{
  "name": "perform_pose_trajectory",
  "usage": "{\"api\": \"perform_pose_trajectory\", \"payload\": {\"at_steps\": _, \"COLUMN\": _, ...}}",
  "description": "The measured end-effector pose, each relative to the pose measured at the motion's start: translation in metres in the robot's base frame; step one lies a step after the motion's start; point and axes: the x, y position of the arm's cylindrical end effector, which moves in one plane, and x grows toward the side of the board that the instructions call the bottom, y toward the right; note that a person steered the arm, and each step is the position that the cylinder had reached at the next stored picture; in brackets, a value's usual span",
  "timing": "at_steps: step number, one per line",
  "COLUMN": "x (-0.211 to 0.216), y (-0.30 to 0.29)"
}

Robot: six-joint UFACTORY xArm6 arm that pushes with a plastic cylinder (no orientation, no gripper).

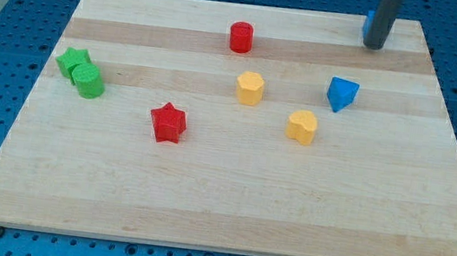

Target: Push the blue triangle closer to blue cube

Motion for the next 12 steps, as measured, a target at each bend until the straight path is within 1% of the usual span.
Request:
{"api": "perform_pose_trajectory", "payload": {"at_steps": 3, "x": 0.005, "y": 0.02}}
{"api": "perform_pose_trajectory", "payload": {"at_steps": 4, "x": 0.006, "y": 0.033}}
{"api": "perform_pose_trajectory", "payload": {"at_steps": 5, "x": 0.017, "y": 0.052}}
{"api": "perform_pose_trajectory", "payload": {"at_steps": 10, "x": 0.112, "y": 0.048}}
{"api": "perform_pose_trajectory", "payload": {"at_steps": 11, "x": 0.137, "y": 0.028}}
{"api": "perform_pose_trajectory", "payload": {"at_steps": 12, "x": 0.161, "y": -0.005}}
